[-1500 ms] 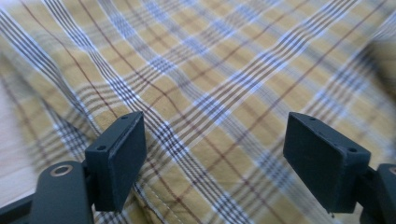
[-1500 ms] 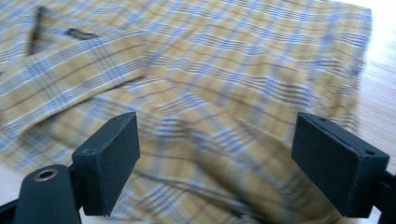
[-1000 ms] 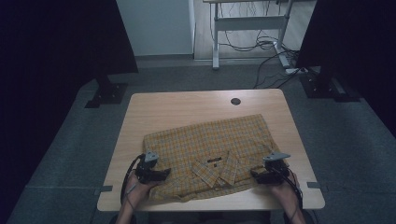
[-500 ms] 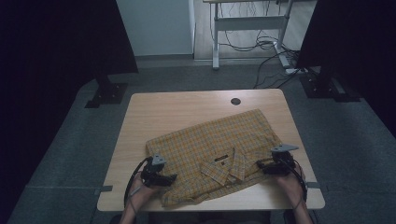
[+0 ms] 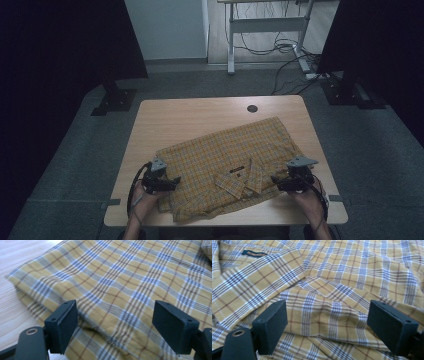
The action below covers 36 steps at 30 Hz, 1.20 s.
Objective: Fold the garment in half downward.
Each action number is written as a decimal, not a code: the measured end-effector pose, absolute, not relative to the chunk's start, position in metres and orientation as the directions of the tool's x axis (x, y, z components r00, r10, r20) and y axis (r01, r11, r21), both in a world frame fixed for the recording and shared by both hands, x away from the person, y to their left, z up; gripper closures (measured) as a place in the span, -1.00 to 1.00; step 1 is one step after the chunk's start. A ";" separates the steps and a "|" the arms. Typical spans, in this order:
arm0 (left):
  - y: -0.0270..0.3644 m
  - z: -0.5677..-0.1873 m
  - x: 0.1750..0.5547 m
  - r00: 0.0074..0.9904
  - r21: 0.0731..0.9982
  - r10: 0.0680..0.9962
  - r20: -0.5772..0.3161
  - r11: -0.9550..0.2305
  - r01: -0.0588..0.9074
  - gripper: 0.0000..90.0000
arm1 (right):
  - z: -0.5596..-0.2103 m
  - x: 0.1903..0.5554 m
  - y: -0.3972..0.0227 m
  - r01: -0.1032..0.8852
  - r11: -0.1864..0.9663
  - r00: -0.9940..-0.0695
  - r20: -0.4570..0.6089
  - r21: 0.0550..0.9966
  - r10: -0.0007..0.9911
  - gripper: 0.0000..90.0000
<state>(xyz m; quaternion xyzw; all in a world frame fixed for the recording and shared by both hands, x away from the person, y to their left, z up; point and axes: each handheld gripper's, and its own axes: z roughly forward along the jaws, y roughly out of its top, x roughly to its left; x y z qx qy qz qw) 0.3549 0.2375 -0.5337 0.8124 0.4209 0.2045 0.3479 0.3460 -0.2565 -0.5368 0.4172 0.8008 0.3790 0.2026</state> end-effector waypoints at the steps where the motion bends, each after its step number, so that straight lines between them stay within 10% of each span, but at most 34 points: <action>1: 0.240 -0.533 0.354 0.557 0.741 0.830 0.039 -0.398 0.541 -0.56 | -0.537 0.346 -0.256 0.514 0.367 -0.572 -0.009 0.775 0.820 -0.65; 36: 0.310 -0.556 0.353 0.356 0.747 0.934 0.034 -0.260 0.612 -0.75 | -0.573 0.305 -0.317 0.594 0.276 -0.434 0.012 0.756 0.901 -0.82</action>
